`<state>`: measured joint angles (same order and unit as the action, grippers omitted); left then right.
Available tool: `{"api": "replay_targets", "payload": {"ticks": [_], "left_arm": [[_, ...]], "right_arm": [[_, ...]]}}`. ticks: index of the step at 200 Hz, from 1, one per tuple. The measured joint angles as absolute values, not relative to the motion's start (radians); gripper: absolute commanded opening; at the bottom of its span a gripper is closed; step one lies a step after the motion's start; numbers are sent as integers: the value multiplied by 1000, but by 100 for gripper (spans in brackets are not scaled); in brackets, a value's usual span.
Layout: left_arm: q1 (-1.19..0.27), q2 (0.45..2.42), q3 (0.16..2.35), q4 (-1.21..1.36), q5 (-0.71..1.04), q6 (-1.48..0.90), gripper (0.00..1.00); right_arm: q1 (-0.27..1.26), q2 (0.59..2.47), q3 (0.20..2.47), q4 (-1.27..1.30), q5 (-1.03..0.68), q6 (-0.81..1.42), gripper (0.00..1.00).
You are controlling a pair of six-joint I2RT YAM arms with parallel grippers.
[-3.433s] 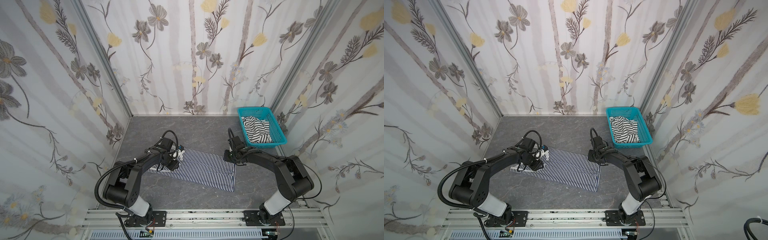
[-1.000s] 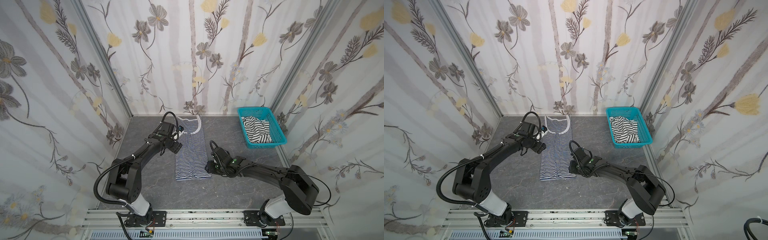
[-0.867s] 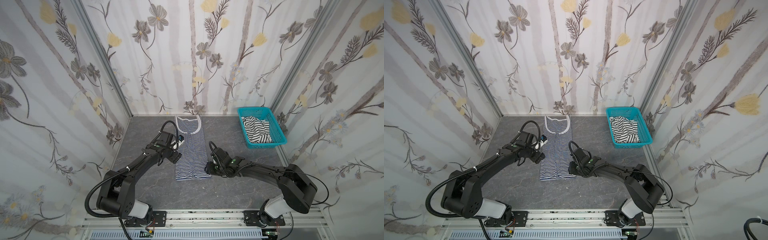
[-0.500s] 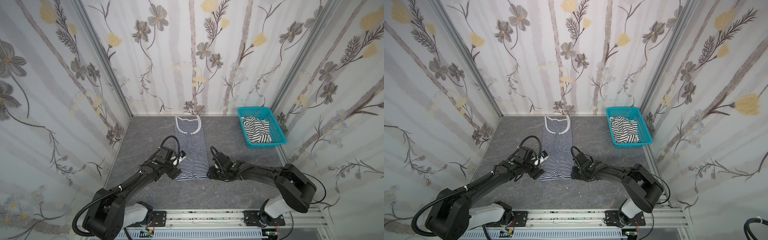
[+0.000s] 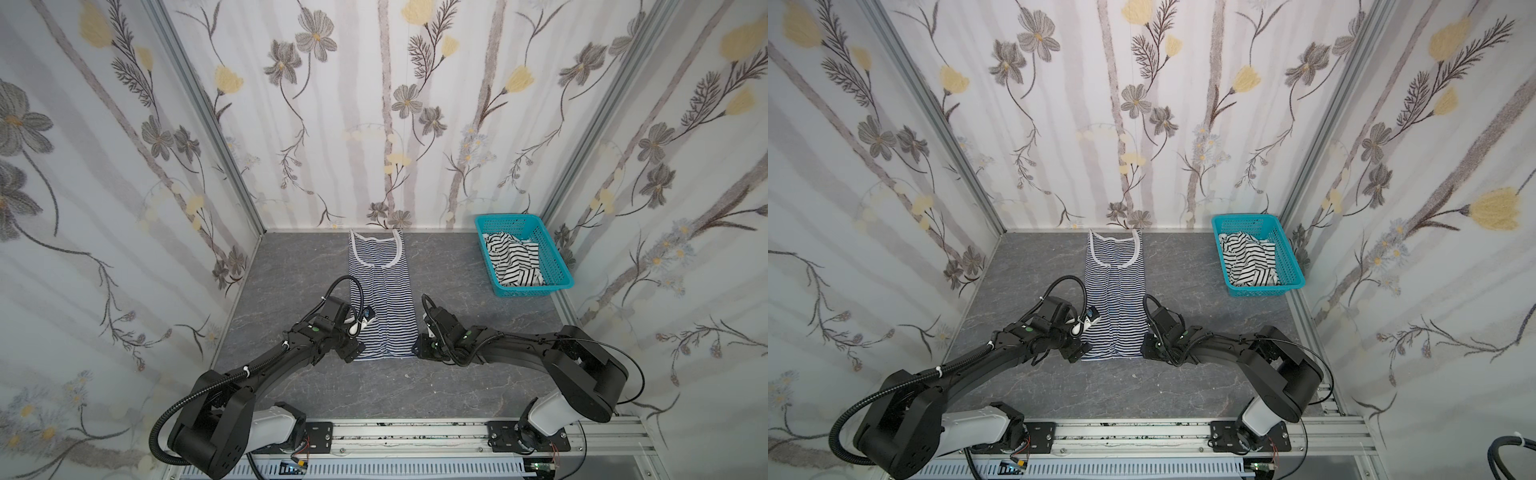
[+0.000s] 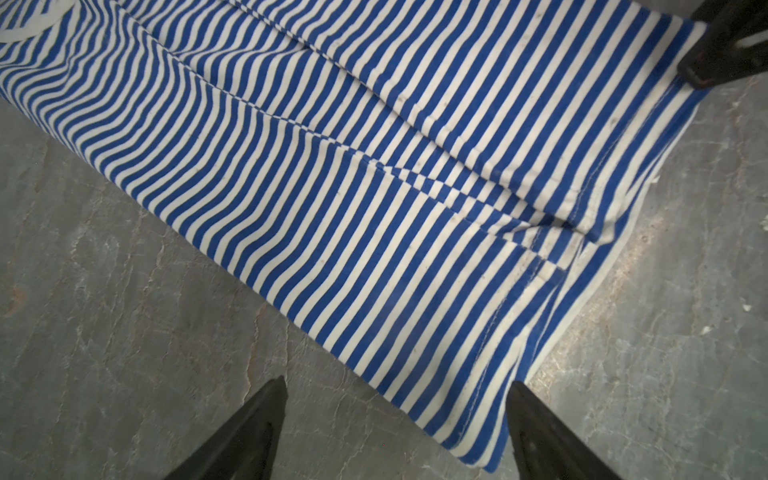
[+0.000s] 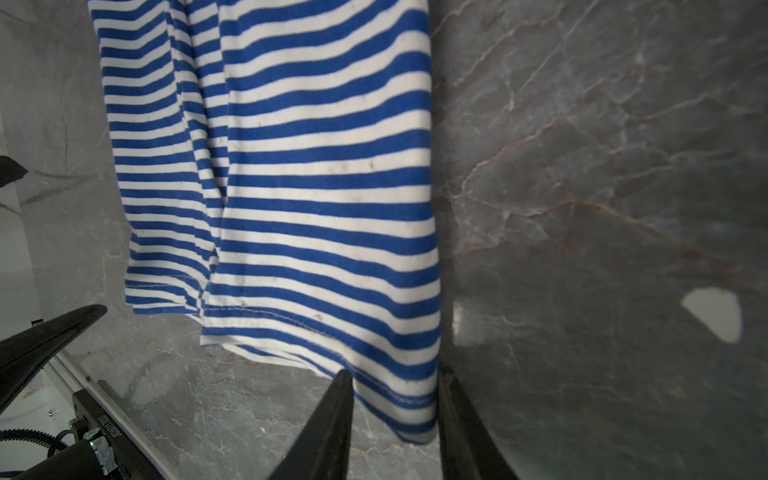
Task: Fold and stack the tank tops
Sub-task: 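Close both grippers on the hem corners nearest the robot, then lift the hem with both grippers and fold it toward the straps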
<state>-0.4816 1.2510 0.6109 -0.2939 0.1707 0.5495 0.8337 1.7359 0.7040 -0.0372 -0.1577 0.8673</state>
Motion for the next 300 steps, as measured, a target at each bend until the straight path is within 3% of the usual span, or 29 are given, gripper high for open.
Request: {"api": "replay_targets", "payload": {"ticks": [54, 137, 154, 184, 214, 251, 300], "left_arm": [[-518, 1284, 585, -286, 174, 580, 85], [-536, 1340, 574, -286, 115, 638, 82], [-537, 1339, 574, -286, 105, 654, 76], [-543, 1359, 583, -289, 106, 675, 53], [-554, 1375, 592, -289, 105, 683, 49], [-573, 1375, 592, -297, 105, 685, 27], [-608, 1330, 606, -361, 115, 688, 10]], "right_arm": [[834, 1739, 709, -57, -158, 871, 3], [839, 1697, 739, -115, -149, 862, 0], [839, 1694, 739, -124, -146, 862, 0], [838, 1694, 741, -127, -142, 862, 0], [837, 1691, 741, -130, -132, 862, 0], [829, 1677, 741, -133, -130, 862, 0], [830, 1639, 731, -145, -124, 855, 0]]}}
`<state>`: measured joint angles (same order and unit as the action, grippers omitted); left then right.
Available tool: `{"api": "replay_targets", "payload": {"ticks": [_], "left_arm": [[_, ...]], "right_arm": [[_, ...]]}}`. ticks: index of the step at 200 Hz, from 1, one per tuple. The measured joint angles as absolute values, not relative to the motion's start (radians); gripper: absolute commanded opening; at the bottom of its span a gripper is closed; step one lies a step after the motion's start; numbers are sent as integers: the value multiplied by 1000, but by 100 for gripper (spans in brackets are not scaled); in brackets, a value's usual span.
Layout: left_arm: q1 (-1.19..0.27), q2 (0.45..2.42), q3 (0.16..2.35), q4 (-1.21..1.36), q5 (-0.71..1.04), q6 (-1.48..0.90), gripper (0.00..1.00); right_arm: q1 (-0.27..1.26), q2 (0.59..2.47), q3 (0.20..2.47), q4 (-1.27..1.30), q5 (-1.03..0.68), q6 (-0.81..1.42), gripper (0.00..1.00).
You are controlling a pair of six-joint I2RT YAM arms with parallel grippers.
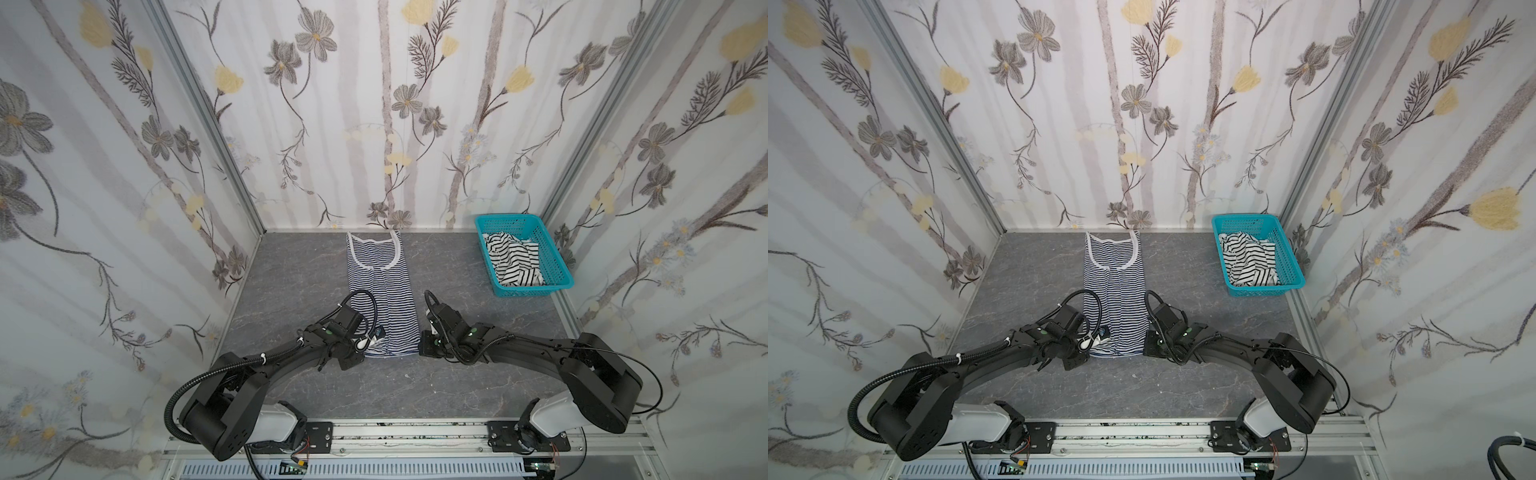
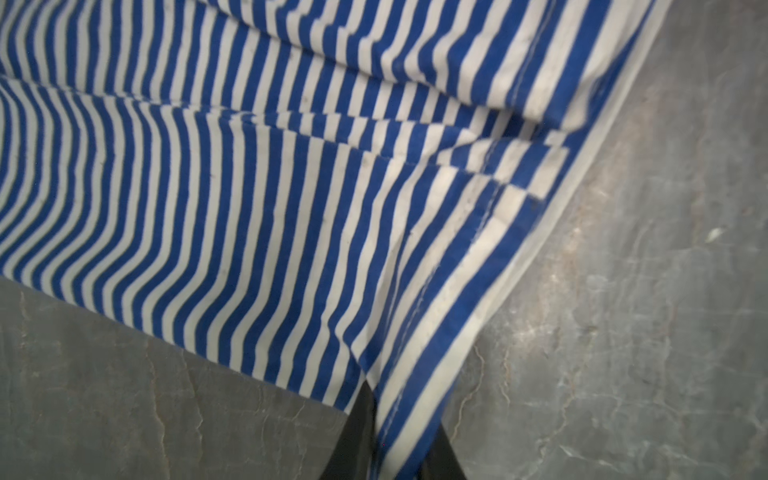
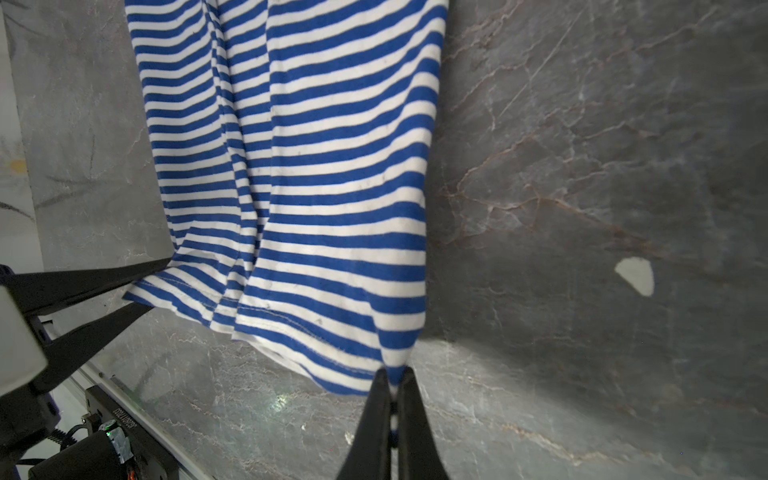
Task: Fold and stack the tank tops
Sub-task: 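Lift the hem with both grippers and fold it toward the straps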
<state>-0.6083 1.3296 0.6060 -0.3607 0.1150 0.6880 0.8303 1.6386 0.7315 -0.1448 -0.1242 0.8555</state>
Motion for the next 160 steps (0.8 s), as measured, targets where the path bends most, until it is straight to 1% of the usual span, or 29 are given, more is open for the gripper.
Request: {"api": "replay_targets", "payload": {"ticks": [18, 54, 87, 105, 131, 160], "left_arm": [[-644, 1305, 612, -395, 142, 683, 7], [-706, 1264, 625, -505, 216, 675, 6], [-713, 1211, 659, -616, 257, 668, 5], [-712, 1182, 698, -661, 266, 654, 5], [-684, 1166, 778, -693, 273, 646, 5], [-582, 1205, 886, -699, 275, 646, 5]], "right_arm": [[842, 1607, 718, -163, -121, 857, 0], [894, 1505, 705, -213, -113, 875, 0], [910, 1404, 712, -285, -88, 895, 0], [905, 1361, 764, -339, -68, 900, 0], [885, 1342, 864, -354, -55, 896, 0], [831, 1383, 983, -380, -46, 852, 0]]}}
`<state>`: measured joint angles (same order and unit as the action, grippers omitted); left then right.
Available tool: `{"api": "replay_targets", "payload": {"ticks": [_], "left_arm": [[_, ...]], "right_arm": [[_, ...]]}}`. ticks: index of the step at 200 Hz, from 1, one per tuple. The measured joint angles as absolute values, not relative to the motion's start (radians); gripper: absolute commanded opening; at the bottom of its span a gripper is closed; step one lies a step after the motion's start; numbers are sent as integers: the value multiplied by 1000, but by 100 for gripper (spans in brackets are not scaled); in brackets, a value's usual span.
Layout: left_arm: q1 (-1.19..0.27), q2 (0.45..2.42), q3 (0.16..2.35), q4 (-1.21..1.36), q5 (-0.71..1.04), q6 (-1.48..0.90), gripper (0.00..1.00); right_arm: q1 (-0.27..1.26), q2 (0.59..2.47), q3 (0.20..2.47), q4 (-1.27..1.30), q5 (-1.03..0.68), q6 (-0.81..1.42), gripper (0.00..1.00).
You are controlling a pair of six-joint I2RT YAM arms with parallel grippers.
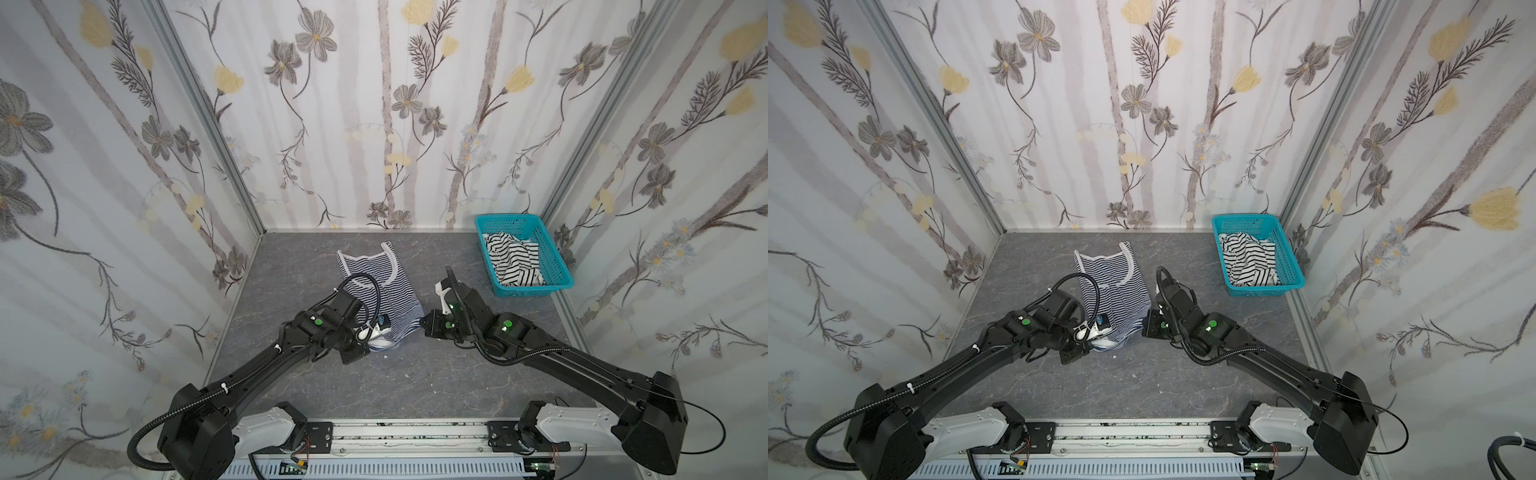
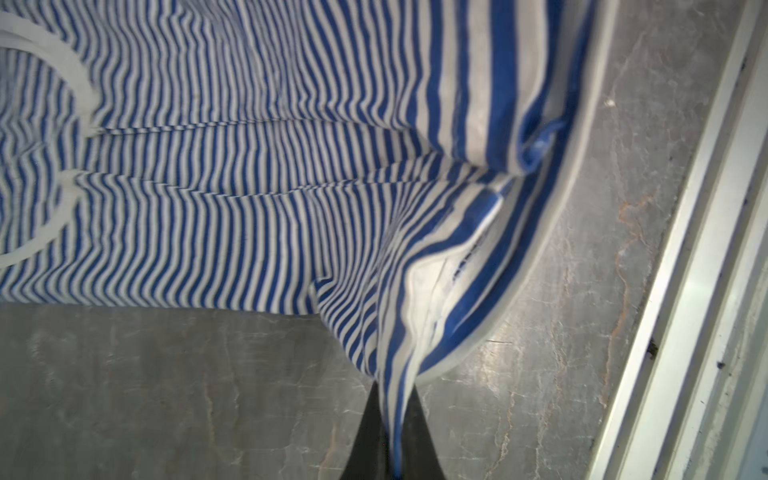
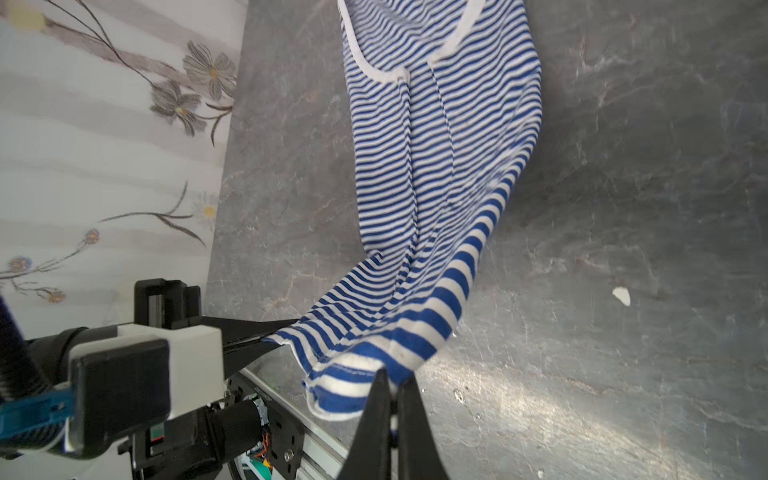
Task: Fold and stack the tank tops
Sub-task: 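Lift the hem with both grippers and fold it toward the straps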
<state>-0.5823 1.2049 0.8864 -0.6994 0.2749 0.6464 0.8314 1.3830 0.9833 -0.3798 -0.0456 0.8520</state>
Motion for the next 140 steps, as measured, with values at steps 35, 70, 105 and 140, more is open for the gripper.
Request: {"api": "replay_targets", "payload": {"ticks": [35, 70, 105, 140], "left_arm": [[-468, 1316, 1027, -674, 275, 655, 6], [-392, 1461, 1132, -636, 286, 682, 6], [-335, 1587, 1201, -622, 303, 707, 7], [-282, 1699, 1265, -600, 321, 719, 10]], "right_arm": [[727, 1479, 1111, -400, -51, 787, 0], [644, 1626, 1240, -393, -102, 715, 0], [585, 1790, 1355, -398, -158, 654, 0], [553, 1952, 1471, -401, -212, 604, 0]]}}
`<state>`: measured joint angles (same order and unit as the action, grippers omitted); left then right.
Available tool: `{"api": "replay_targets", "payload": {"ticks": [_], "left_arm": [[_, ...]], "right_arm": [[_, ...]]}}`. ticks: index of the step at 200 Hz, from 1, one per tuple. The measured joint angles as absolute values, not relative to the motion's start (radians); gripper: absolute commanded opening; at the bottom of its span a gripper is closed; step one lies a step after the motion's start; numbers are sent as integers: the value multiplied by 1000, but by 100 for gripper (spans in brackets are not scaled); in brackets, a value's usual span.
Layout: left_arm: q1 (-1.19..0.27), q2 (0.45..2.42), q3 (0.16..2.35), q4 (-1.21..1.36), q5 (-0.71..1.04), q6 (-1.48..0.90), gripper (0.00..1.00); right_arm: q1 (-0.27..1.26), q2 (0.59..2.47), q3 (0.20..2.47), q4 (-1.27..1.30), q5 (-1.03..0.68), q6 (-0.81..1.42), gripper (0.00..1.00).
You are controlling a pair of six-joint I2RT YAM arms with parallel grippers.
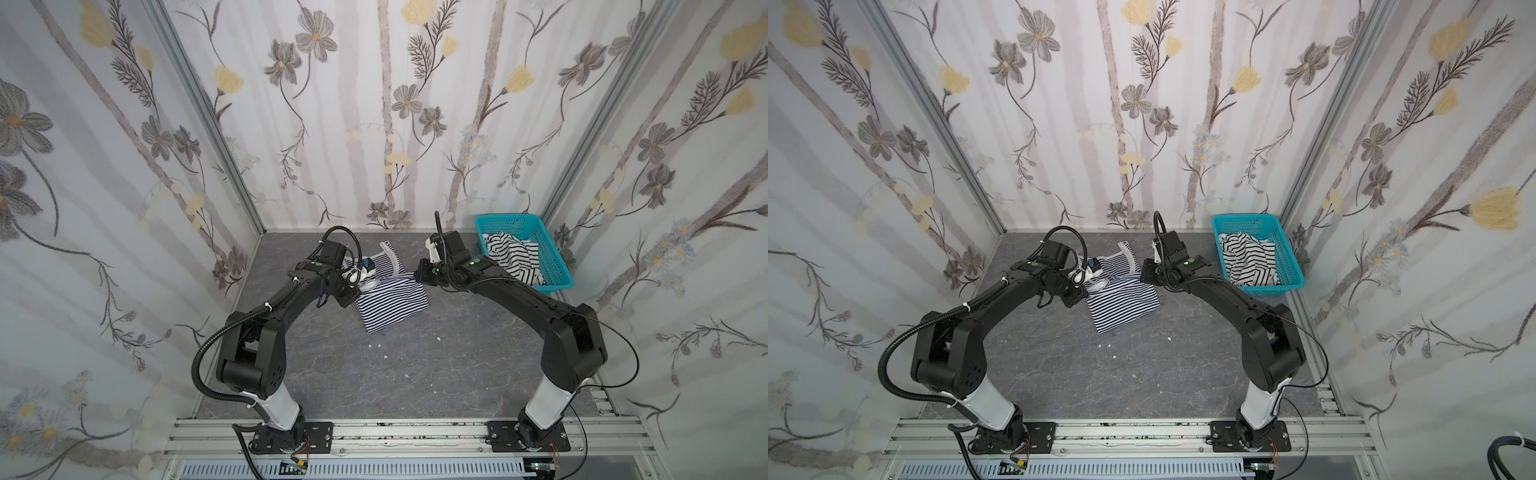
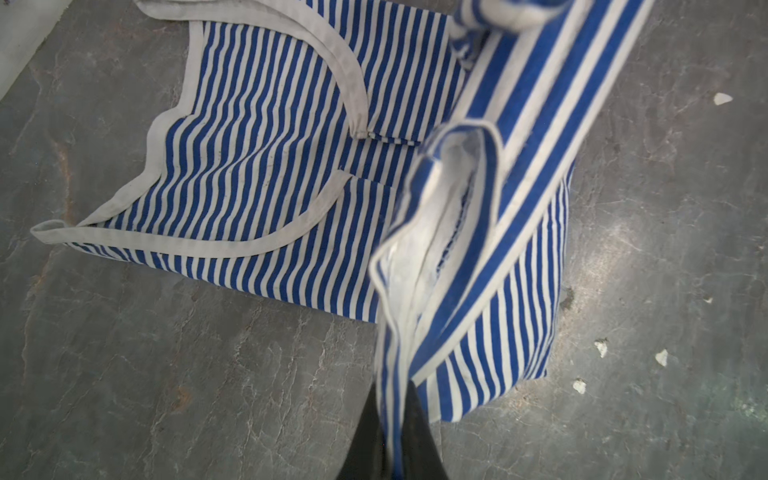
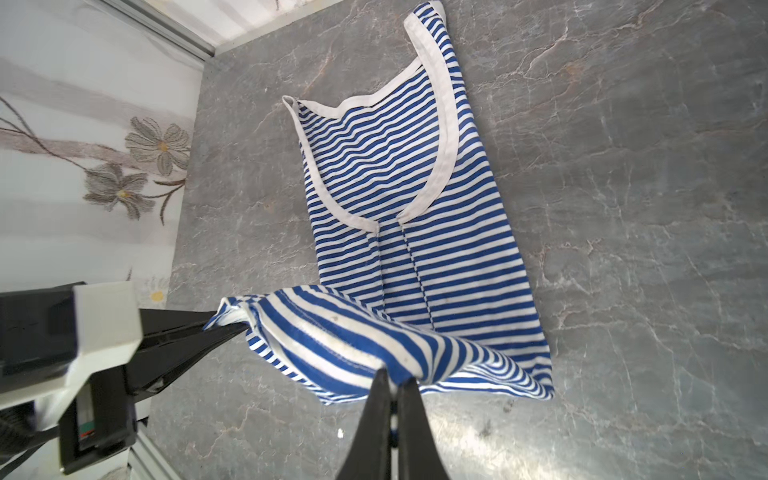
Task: Fold and stack the tank tops
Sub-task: 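Lift the hem with both grippers and fold it toward the straps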
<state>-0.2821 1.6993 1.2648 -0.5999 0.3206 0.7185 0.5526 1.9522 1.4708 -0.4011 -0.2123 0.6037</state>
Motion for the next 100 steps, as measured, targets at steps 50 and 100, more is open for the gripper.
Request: {"api": "replay_targets", "payload": {"ticks": [50, 100], "left_arm": [[-260, 1825, 1331, -588, 326, 730, 16], [-230, 1939, 1404, -558, 321, 717, 21]], "right_arm": [[532, 2133, 1645, -447, -265, 540, 0], [496, 2288, 1810, -501, -294, 503, 1]]}}
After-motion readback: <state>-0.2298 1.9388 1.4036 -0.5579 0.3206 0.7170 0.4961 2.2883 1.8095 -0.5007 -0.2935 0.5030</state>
